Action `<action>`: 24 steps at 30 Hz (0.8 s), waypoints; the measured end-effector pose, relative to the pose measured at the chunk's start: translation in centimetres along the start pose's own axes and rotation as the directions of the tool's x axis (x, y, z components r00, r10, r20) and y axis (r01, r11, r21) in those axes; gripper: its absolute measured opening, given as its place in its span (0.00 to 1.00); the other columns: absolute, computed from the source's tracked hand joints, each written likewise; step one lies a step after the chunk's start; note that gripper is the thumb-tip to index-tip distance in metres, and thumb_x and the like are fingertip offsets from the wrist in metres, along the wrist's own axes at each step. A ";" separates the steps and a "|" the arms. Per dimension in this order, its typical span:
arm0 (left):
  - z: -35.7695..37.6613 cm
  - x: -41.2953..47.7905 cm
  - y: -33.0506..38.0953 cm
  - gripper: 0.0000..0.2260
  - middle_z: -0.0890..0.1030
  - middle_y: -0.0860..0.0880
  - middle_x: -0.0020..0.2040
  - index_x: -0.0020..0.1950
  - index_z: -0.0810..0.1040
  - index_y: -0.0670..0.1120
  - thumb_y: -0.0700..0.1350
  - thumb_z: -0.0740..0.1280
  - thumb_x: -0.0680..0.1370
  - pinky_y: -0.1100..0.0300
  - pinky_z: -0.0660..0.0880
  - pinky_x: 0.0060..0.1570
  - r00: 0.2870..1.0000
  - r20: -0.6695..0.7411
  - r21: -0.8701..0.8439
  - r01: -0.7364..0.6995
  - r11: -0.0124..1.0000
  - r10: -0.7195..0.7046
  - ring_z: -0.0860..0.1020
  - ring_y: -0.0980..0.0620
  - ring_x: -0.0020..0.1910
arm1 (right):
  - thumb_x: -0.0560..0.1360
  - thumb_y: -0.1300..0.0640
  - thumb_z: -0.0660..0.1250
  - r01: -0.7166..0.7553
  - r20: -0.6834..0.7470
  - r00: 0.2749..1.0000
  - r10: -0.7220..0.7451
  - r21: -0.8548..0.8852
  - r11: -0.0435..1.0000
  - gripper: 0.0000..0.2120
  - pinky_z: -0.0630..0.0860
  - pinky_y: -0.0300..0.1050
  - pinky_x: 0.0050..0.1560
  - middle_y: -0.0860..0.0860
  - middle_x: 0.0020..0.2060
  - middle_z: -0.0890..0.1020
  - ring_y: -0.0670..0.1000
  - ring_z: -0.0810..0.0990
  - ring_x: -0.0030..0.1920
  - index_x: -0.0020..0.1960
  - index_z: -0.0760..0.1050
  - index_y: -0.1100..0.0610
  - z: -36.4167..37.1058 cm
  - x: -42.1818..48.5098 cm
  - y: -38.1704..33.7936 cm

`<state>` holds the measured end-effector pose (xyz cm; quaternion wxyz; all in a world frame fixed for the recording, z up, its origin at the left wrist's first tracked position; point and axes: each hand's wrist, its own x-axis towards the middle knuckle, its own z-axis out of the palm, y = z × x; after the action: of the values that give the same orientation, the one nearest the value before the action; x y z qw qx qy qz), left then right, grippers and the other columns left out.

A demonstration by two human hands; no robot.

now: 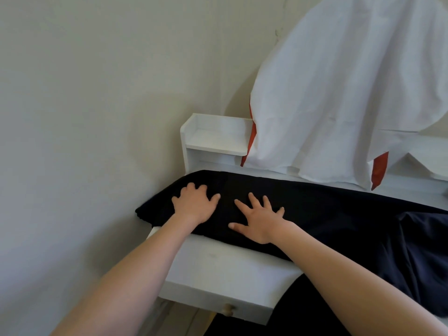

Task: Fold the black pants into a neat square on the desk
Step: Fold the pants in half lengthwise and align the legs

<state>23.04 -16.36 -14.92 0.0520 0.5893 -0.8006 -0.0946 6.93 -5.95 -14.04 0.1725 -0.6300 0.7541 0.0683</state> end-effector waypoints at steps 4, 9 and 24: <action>0.0 1.8 -2.4 0.39 0.50 0.44 0.79 0.78 0.52 0.54 0.72 0.56 0.72 0.34 0.54 0.68 0.991 0.100 -0.075 0.094 0.993 -0.086 0.49 0.41 0.76 | 0.73 0.28 0.55 0.026 0.016 1.000 -0.026 0.020 0.999 0.39 0.46 0.77 0.67 0.49 0.79 0.41 0.63 0.39 0.77 0.77 0.42 0.37 -0.6 -0.5 0.4; -0.8 4.2 -3.3 0.44 0.52 0.44 0.78 0.76 0.59 0.50 0.71 0.65 0.67 0.38 0.54 0.71 0.995 0.099 -0.139 0.027 0.990 -0.013 0.47 0.45 0.77 | 0.71 0.29 0.61 0.043 0.015 0.999 -0.043 0.024 0.999 0.41 0.52 0.78 0.67 0.50 0.79 0.47 0.65 0.45 0.77 0.77 0.47 0.39 -1.8 -0.7 0.1; 0.2 1.1 0.7 0.29 0.52 0.37 0.78 0.77 0.54 0.46 0.60 0.49 0.81 0.34 0.52 0.70 0.993 0.042 0.174 0.105 0.979 -0.114 0.52 0.37 0.75 | 0.69 0.29 0.65 0.072 -0.023 0.997 -0.070 0.136 0.988 0.44 0.44 0.77 0.67 0.48 0.79 0.45 0.62 0.41 0.77 0.77 0.47 0.38 -1.1 -0.3 1.0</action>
<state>21.99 -17.14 -15.00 -0.0248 0.6320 -0.7733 -0.0435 5.83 -5.86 -13.08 0.2104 -0.6438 0.7357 0.0045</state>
